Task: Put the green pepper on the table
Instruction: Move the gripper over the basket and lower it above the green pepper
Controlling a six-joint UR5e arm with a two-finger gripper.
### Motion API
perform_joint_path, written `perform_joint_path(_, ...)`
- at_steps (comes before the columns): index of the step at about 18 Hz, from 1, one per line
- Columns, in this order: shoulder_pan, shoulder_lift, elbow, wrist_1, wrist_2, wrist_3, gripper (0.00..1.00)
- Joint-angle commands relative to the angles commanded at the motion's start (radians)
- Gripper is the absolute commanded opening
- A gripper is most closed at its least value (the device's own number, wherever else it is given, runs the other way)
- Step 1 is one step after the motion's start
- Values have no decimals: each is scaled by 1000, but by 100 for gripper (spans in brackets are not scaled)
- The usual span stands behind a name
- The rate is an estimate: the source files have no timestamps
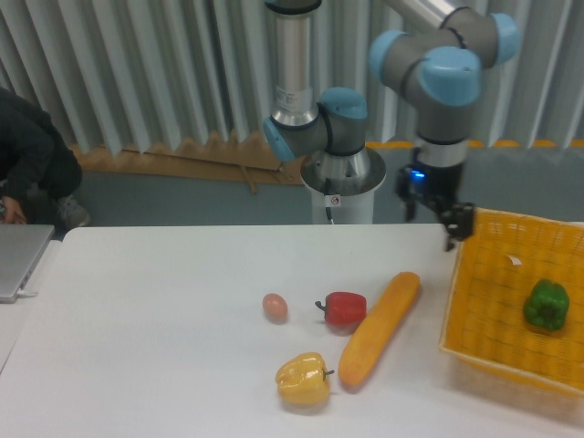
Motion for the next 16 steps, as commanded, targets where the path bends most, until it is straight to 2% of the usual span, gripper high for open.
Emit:
perform_joint_path(3, 19, -43, 11, 71, 2, -23, 100)
perform_joint_path(6, 17, -48, -14, 94, 6, -81, 100)
perform_joint_path(8, 35, -48, -24, 149, 11, -135, 100)
perform_joint_path(11, 72, -103, -21, 161, 23, -108, 100)
perform_joint_path(16, 77, -202, -21, 174, 72, -83, 100)
